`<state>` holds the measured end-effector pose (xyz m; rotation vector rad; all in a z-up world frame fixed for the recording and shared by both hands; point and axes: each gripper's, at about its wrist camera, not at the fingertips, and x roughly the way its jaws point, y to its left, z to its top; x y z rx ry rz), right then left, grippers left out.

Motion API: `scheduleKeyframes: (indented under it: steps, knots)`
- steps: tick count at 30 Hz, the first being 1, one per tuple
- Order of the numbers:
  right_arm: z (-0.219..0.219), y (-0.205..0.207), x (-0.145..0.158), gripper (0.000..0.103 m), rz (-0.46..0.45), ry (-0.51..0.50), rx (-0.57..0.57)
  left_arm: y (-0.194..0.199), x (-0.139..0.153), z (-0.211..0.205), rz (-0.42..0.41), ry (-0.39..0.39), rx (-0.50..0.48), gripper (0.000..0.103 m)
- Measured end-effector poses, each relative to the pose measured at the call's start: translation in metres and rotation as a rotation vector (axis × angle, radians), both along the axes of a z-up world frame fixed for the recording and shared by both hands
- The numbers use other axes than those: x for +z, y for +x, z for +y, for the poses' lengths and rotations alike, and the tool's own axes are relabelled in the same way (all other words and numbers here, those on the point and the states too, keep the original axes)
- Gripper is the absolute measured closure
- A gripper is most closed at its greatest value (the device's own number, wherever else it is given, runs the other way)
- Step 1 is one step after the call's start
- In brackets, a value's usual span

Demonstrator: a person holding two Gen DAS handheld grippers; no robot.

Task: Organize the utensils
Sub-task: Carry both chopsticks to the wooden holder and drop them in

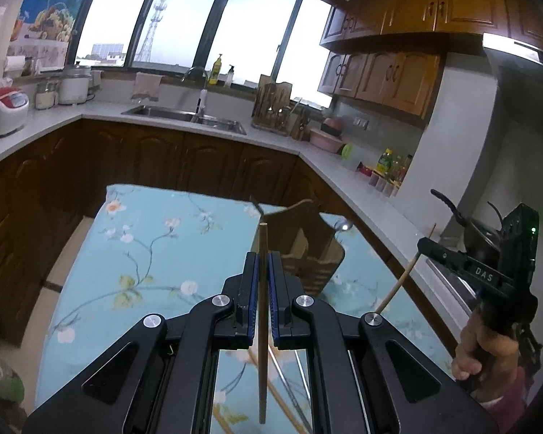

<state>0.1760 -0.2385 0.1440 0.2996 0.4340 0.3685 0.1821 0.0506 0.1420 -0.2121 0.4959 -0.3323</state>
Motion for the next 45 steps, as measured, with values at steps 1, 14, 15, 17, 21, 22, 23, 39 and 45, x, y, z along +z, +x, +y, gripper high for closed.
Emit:
scheduleKeyframes:
  steps: [1, 14, 15, 17, 21, 22, 23, 39, 45]
  knots:
    - [-0.002, 0.002, 0.002, 0.098, -0.005, 0.001, -0.007, 0.003, 0.002, -0.001, -0.007, 0.001, 0.0, 0.099]
    - [-0.023, 0.044, 0.054, 0.098, -0.149, 0.025, -0.117, 0.084, 0.067, -0.031, -0.192, -0.047, 0.015, 0.099]
    - [-0.023, 0.049, 0.059, 0.098, -0.163, 0.023, -0.127, 0.091, 0.071, -0.033, -0.211, -0.061, 0.021, 0.098]
    - [-0.026, 0.061, 0.067, 0.098, -0.19, 0.021, -0.151, 0.105, 0.076, -0.035, -0.233, -0.083, 0.043, 0.098]
    - [-0.029, 0.083, 0.065, 0.098, -0.205, 0.021, -0.19, 0.138, 0.065, -0.043, -0.234, -0.105, 0.086, 0.098]
    - [-0.03, 0.09, 0.061, 0.098, -0.2, 0.019, -0.198, 0.145, 0.059, -0.044, -0.226, -0.111, 0.097, 0.098]
    - [-0.03, 0.095, 0.055, 0.098, -0.197, 0.017, -0.202, 0.15, 0.053, -0.045, -0.217, -0.116, 0.107, 0.098]
    - [-0.023, 0.13, -0.031, 0.097, -0.046, 0.054, -0.21, 0.17, 0.011, -0.03, -0.271, -0.211, 0.193, 0.098]
    - [-0.021, 0.131, -0.031, 0.097, -0.05, 0.034, -0.21, 0.175, -0.007, -0.044, -0.252, -0.198, 0.165, 0.098]
